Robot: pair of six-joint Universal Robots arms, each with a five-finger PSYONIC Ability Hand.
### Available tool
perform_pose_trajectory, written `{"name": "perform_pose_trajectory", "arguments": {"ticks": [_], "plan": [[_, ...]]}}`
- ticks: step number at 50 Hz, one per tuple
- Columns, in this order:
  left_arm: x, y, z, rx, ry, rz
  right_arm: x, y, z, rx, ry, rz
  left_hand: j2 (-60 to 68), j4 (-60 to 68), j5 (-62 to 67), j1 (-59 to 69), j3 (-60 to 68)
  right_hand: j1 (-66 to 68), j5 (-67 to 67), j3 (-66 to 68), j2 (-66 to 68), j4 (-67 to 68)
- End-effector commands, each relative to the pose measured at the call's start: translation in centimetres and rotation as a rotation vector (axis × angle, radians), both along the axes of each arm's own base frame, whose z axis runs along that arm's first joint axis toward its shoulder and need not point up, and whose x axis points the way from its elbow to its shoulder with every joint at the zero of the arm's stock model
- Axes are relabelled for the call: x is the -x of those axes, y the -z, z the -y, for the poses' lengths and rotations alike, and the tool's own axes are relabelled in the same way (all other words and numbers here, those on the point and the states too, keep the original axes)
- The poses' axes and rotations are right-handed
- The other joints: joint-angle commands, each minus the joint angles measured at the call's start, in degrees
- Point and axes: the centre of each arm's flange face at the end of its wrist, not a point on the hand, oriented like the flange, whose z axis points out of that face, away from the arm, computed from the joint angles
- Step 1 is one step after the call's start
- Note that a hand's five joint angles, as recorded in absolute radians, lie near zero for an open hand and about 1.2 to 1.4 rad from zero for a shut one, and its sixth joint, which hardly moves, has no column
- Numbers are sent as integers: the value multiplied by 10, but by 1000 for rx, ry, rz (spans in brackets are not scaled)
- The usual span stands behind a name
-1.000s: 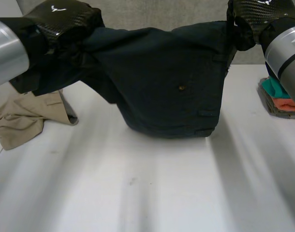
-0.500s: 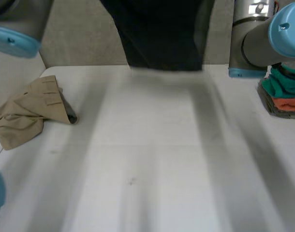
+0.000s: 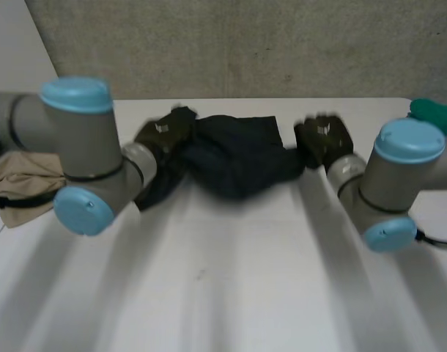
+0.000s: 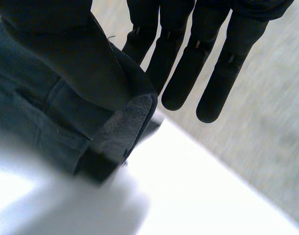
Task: Fold the laundry.
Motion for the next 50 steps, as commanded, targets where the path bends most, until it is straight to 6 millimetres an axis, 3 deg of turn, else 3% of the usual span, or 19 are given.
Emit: {"name": "perform_pose_trajectory", "arguments": {"ticks": [1,3,4,5,9,14,20,26,32,41,45,47,48,50], "plan": [[-4,23,-14,-96,27,156,23,25,-15,-134,46,-150,-233,-233,-236,-215,-235,169,117,119,128,113],[-6,19,-16,-83,33,180,26,19,-16,-135,53,-145,-309,-309,-312,-291,-311,169,117,119,128,113],[-7,12,-18,-65,40,195,28,14,-18,-141,54,-137,-355,-355,-357,-336,-356,-37,-89,-88,-79,-93],[-8,8,-19,-54,44,201,29,11,-20,-140,53,-135,-368,-368,-371,-350,-370,-139,-191,-190,-181,-195],[-15,-7,-26,-20,48,218,32,-2,-29,-134,52,-124,-380,-380,-383,-362,-382,-362,-414,-412,-403,-418],[-28,-21,-37,-9,40,224,33,-15,-45,-115,36,-123,-380,-380,-383,-362,-382,-408,-460,-458,-449,-464],[-48,-27,-47,-8,22,202,34,-23,-67,-103,-16,-141,-358,-358,-361,-340,-360,-404,-456,-455,-446,-460],[-56,-23,-52,-36,33,180,32,-13,-73,-137,-68,-147,-283,-283,-285,-264,-285,-404,-456,-455,-446,-460],[-58,-8,-50,-105,39,182,28,5,-62,-161,-73,-136,-210,-211,-213,-192,-212,-351,-403,-401,-392,-407],[-60,17,-31,-164,13,197,12,35,-30,-116,-69,-111,158,157,155,176,156,-282,-334,-332,-323,-338],[-56,21,-31,-175,28,201,7,44,-21,-105,-66,-110,215,215,212,233,213,-246,-298,-297,-288,-302],[-55,22,-31,-177,32,207,4,47,-18,-101,-68,-113,267,267,265,286,265,-166,-218,-217,-208,-222],[-55,20,-30,-176,28,210,3,48,-16,-102,-66,-110,299,299,296,317,297,104,52,54,63,48],[-56,17,-31,-175,25,215,4,46,-16,-103,-58,-105,299,299,297,318,297,169,117,119,128,113]]}}
